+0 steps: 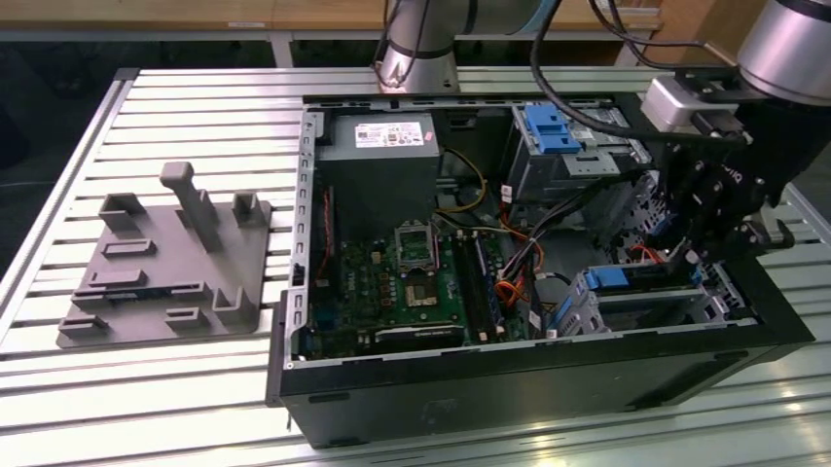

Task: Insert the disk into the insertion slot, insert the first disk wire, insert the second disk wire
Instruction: 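Insert the first disk wire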

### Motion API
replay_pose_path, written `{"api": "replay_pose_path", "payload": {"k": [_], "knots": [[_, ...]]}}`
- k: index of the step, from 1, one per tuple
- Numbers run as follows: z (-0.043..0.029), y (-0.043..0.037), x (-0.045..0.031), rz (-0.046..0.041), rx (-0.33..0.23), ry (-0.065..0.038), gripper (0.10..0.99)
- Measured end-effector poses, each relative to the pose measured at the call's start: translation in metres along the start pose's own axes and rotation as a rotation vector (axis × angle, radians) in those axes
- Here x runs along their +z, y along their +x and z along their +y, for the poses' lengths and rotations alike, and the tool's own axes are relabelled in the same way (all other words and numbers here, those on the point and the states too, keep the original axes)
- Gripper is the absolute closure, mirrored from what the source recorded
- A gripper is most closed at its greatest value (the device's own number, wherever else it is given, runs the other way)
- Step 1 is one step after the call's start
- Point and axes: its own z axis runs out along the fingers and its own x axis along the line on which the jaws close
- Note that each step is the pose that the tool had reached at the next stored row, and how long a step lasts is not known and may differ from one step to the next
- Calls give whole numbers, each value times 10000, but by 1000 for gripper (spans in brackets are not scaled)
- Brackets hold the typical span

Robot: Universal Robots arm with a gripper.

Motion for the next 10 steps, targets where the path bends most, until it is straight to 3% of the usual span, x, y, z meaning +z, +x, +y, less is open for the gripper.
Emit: {"api": "replay_pose_path", "payload": {"k": [4,10], "knots": [[-10,-6,-214,-1,-2,0,725],[-19,-7,-233,-1,-2,-2,725]]}}
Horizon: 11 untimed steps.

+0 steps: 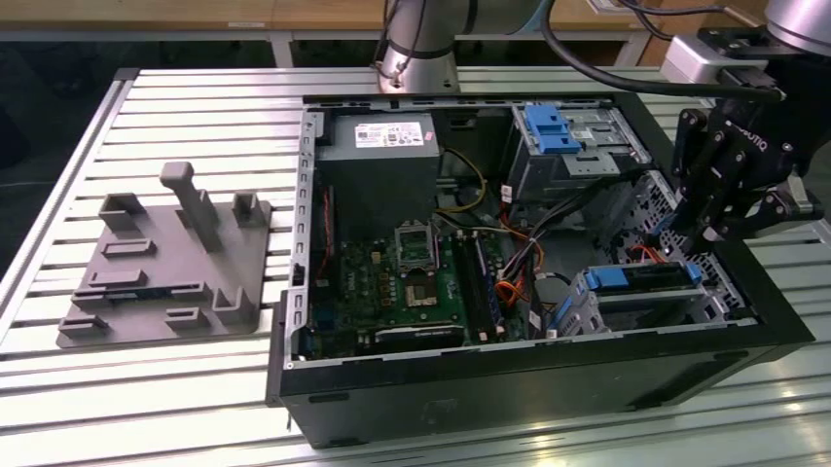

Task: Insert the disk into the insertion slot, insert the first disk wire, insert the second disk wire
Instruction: 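Insert the second disk wire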

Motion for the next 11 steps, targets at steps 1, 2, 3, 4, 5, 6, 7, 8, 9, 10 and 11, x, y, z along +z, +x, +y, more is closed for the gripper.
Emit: {"api": "replay_pose_path", "payload": {"k": [1,2,3,4,5,6,7,8,9,10,11], "knots": [[0,0,0,0,-1,0,725],[0,0,0,0,-1,0,725],[0,0,0,0,-1,0,725],[0,0,0,0,-1,0,725],[0,0,0,0,-2,0,725],[0,0,0,0,-1,1,725],[0,0,0,0,-2,0,725],[0,0,0,0,-2,0,725],[0,0,0,2,-2,0,725],[0,0,-1,9,-2,1,725],[-1,0,-1,10,-3,1,725]]}}
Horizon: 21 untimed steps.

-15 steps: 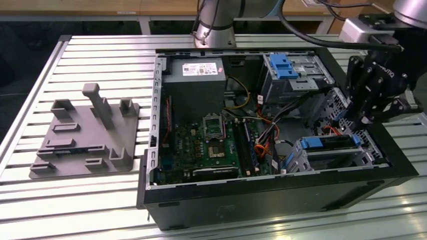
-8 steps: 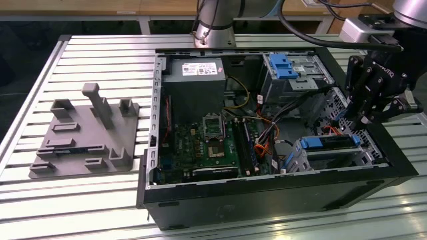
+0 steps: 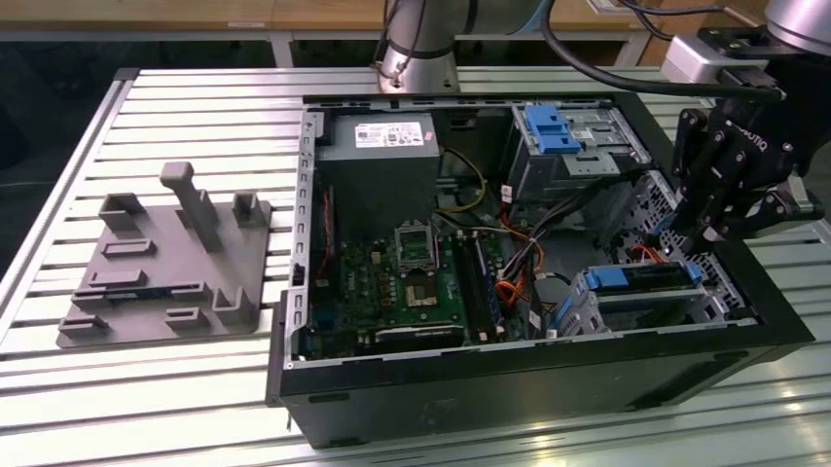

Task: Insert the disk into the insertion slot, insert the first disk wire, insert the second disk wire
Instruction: 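Insert the second disk wire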

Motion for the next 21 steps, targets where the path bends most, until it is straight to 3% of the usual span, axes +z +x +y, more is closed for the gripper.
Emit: {"api": "replay_pose_path", "payload": {"k": [2,8,12,13,14,19,21], "knots": [[-10,-9,0,23,-4,-32,725],[-19,-101,-7,478,-48,-385,725],[-16,-257,-19,527,-49,-396,725],[-14,-289,-21,586,-52,-419,725],[-14,-311,-21,703,-59,-467,725],[-13,-329,-22,1599,-114,-908,725],[-13,-330,-18,1777,-131,-1014,725]]}}
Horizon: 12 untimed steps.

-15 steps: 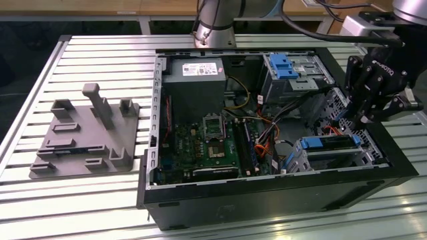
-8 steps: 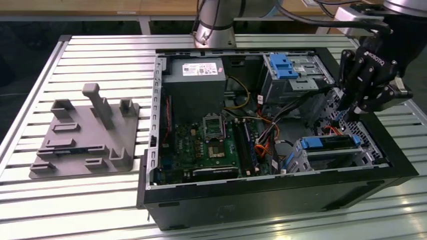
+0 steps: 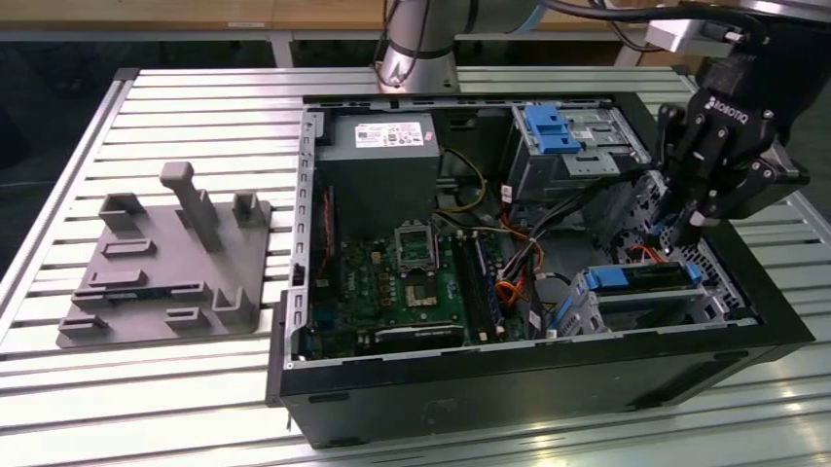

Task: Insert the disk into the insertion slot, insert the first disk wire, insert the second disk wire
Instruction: 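Insert the second disk wire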

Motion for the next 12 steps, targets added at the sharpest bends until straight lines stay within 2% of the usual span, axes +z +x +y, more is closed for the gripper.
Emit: {"api": "replay_pose_path", "payload": {"k": [2,10,12], "knots": [[7,-5,13,60,-2,-27,725],[106,-48,63,91,-184,26,725],[109,-55,68,98,-286,55,725]]}}
